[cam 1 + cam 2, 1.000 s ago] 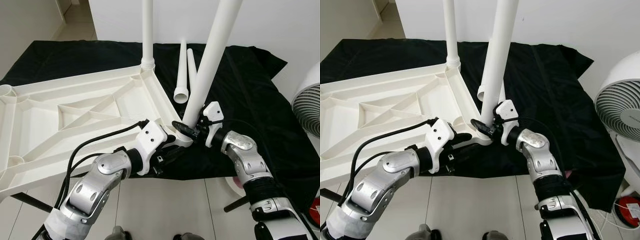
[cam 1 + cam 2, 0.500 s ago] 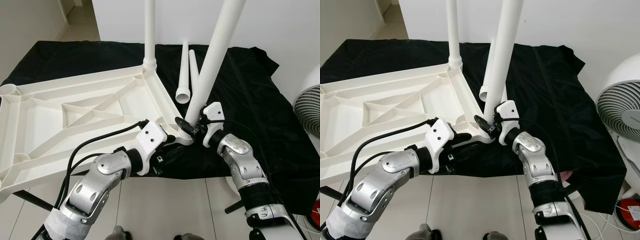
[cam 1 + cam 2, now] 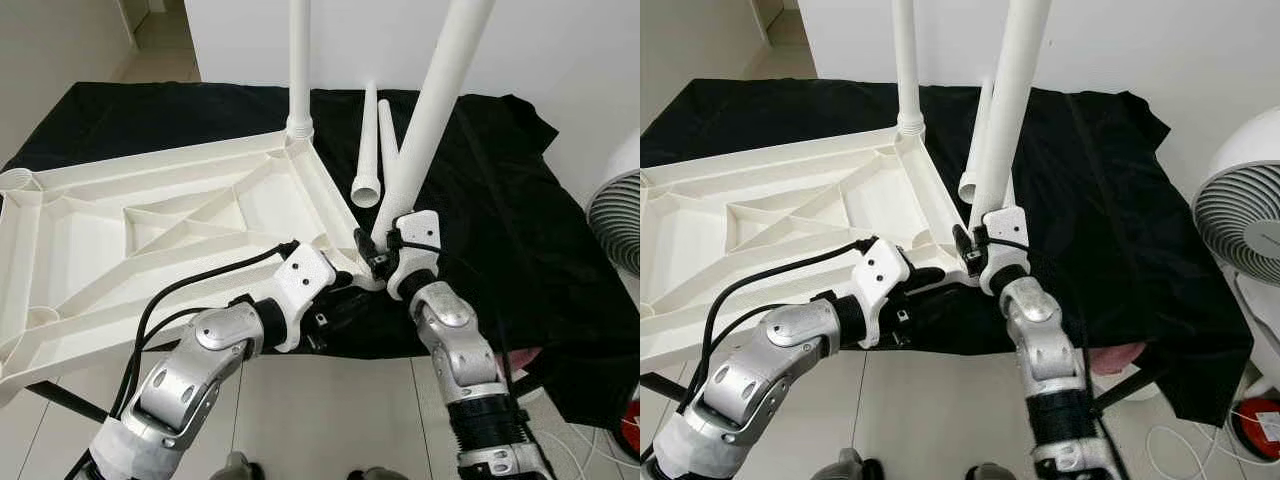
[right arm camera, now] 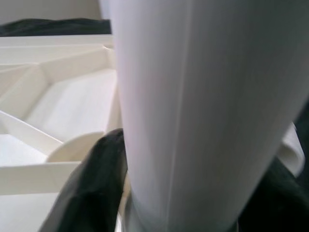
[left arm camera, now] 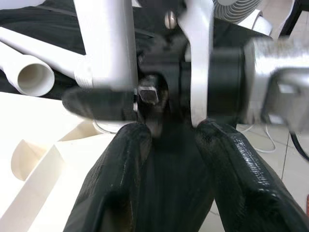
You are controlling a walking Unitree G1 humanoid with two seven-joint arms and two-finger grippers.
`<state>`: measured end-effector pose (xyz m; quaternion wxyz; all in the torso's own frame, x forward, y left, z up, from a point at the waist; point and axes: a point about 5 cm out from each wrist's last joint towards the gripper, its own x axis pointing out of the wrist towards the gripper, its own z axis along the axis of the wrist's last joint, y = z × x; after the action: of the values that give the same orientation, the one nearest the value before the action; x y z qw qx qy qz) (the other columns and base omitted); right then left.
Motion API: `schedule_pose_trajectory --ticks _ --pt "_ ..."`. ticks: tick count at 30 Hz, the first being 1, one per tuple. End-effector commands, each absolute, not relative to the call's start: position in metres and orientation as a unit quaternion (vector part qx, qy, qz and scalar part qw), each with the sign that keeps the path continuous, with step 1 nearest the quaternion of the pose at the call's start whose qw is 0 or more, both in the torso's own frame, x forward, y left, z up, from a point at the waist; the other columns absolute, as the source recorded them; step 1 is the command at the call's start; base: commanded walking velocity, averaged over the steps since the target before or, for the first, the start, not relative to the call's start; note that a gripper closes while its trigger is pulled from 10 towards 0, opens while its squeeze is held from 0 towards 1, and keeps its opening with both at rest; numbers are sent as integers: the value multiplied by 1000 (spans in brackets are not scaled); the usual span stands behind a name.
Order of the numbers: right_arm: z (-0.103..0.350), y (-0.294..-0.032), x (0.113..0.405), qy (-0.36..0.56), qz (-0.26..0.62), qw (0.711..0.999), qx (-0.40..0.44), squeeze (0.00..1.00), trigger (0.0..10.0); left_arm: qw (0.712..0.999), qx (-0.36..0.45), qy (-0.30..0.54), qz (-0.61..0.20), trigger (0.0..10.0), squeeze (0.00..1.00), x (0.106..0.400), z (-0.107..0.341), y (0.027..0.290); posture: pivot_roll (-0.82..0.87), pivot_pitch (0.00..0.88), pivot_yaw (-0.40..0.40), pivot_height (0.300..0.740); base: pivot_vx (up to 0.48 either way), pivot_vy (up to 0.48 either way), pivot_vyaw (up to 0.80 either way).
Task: Building children table
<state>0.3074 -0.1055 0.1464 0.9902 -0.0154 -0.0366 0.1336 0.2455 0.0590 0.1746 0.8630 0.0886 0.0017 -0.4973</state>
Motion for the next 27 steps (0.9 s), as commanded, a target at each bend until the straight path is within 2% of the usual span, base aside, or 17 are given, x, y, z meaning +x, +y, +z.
schedule_pose_trajectory --ticks 1,2,10,11,12,13,17,25,26,27 --pt "139 -103 304 -19 119 993 -9 518 10000 863 90 2 -498 10000 0 245 173 58 -55 74 -1 740 0 0 0" --pt "140 -99 302 -23 119 993 3 1000 10000 863 89 2 -497 10000 0 245 173 58 -55 74 -1 740 0 0 0" --pt "159 -101 294 -79 112 990 31 1000 10000 865 85 -5 -495 10000 0 246 176 58 -59 75 2 740 0 0 0" --pt "161 -105 292 -86 104 990 28 859 10000 865 85 -7 -495 10000 0 246 177 58 -61 77 3 740 0 0 0" --pt "161 -105 292 -86 104 990 28 859 10000 865 85 -7 -495 10000 0 246 177 58 -61 77 3 740 0 0 0" --pt "163 -109 289 -93 102 990 25 0 10000 865 85 -8 -495 10000 0 247 178 58 -64 78 4 740 0 0 0" --pt "163 -115 271 -102 117 988 13 0 10000 864 88 -13 -496 10000 0 247 181 59 -76 83 6 740 0 0 0" --pt "160 -124 257 -90 126 988 10 0 10000 870 99 -19 -483 10000 0 252 184 64 -85 84 5 740 0 0 0" --pt "158 -128 254 -84 131 988 11 0 2078 874 101 -22 -475 10000 0 255 185 66 -85 84 5 740 0 0 0" --pt "158 -128 254 -84 131 988 11 0 2078 874 101 -22 -475 10000 0 255 185 66 -85 84 5 740 0 0 0"
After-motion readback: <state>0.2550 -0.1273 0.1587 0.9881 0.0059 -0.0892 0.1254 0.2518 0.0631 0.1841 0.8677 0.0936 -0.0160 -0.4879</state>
